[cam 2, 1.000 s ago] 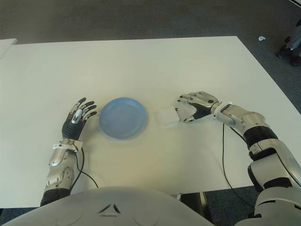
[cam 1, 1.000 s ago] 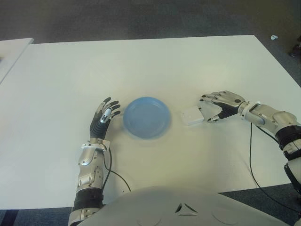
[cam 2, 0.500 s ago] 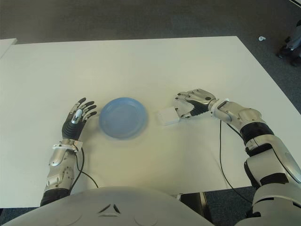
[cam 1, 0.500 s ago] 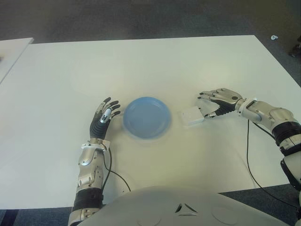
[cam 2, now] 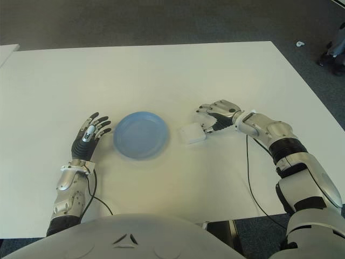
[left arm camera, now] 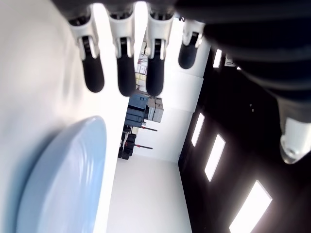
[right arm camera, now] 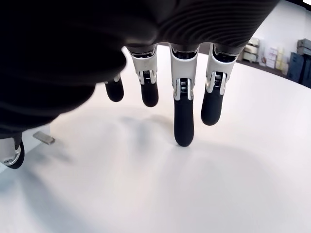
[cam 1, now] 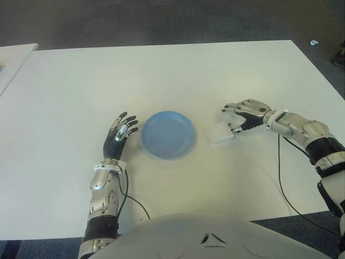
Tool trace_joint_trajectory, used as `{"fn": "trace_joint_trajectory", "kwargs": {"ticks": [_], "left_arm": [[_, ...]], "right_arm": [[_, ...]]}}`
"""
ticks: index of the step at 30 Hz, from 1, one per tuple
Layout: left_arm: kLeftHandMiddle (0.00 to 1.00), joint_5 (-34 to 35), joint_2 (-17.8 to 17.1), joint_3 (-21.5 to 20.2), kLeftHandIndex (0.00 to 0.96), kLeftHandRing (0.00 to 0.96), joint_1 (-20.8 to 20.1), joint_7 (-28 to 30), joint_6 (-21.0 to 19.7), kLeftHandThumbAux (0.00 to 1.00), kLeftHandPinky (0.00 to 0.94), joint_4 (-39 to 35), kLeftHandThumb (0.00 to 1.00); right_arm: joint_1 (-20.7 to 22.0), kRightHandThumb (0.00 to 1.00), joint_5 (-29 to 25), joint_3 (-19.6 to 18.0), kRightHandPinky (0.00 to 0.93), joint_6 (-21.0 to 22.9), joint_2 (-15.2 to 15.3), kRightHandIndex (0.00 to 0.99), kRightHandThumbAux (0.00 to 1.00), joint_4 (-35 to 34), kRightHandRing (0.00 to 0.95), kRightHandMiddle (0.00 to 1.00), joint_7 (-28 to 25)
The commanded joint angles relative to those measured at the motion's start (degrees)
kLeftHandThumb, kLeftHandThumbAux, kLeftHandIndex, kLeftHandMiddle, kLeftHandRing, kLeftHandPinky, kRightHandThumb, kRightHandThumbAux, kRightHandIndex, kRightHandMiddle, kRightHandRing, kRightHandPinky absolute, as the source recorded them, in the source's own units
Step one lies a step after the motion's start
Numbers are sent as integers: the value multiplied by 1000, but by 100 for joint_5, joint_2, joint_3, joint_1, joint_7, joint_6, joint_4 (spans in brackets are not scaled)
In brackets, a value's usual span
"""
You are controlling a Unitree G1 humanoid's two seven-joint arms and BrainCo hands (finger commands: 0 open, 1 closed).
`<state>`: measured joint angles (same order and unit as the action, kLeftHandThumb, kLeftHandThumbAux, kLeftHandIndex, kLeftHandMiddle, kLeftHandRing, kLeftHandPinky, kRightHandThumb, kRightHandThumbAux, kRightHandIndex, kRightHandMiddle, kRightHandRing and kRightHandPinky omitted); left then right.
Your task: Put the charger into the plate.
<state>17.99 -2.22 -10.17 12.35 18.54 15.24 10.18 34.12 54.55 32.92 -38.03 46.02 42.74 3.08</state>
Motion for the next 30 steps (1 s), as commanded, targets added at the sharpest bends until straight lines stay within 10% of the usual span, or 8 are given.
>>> {"fn": "trace_joint_trajectory", "kwargs": {"ticks": [1, 30], "left_arm": [[247, -39, 31, 10, 138, 255, 14, -58, -45, 471, 267, 63, 0], [259, -91, 275, 52, 154, 268, 223, -327, -183, 477, 281, -331, 6]], "right_arm": [[-56, 608, -22, 86, 280, 7, -230, 12, 353, -140, 172, 124, -129], [294, 609, 69, 411, 317, 39, -1058, 30, 383, 467, 202, 133, 122]]}}
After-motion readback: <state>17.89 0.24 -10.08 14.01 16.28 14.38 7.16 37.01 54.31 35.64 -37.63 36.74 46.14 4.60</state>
